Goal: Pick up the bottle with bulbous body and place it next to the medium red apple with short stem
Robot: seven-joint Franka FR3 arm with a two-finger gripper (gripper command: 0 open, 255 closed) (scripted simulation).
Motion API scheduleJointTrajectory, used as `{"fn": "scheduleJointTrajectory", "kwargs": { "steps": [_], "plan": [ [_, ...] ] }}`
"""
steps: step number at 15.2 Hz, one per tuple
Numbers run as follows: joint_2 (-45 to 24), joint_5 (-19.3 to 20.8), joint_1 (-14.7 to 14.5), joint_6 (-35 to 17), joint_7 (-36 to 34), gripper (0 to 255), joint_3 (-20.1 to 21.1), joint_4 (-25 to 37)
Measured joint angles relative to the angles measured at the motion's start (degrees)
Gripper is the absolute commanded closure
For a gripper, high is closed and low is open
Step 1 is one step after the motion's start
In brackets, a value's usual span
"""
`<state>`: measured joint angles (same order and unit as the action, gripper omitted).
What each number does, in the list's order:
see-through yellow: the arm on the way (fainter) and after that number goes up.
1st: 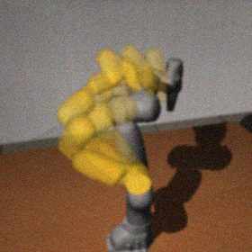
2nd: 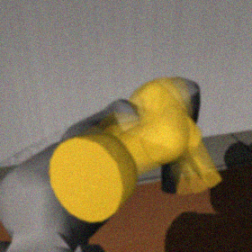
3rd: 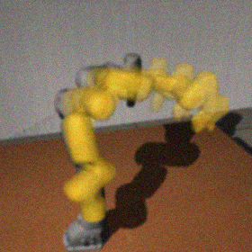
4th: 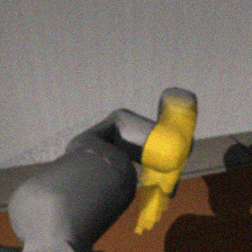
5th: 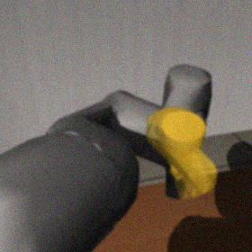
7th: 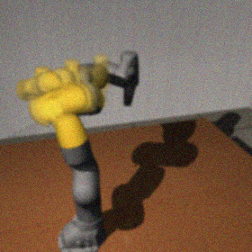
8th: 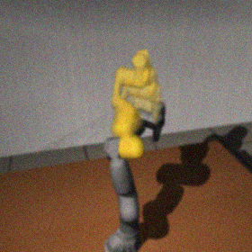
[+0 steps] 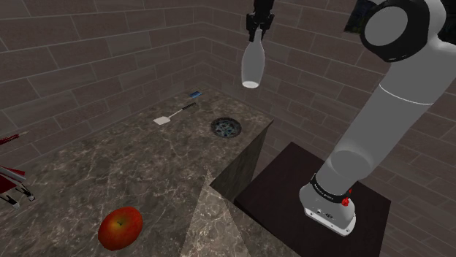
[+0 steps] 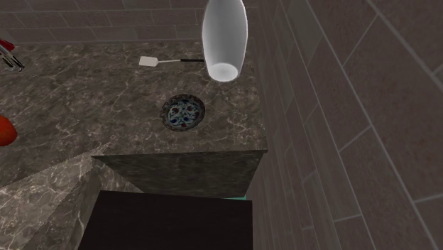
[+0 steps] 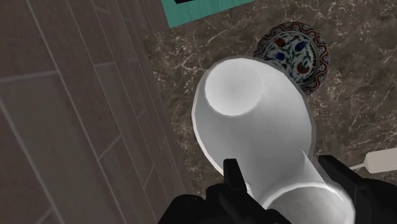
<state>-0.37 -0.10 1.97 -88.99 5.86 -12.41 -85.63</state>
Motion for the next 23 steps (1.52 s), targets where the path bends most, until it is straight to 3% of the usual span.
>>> {"fn": "scheduleJointTrajectory", "kwargs": {
  "steps": [13, 17, 23],
  "plan": [
    [-5.68, -1.37, 0.77, 12.10, 0.82, 255, -0.55, 17.64],
    [-9.39, -2.40, 1.59, 17.00, 1.42, 255, -0.92, 26.16],
    [-2.36, -0.11, -3.56, 12.96, -6.02, 255, 2.45, 15.23]
  ]
}}
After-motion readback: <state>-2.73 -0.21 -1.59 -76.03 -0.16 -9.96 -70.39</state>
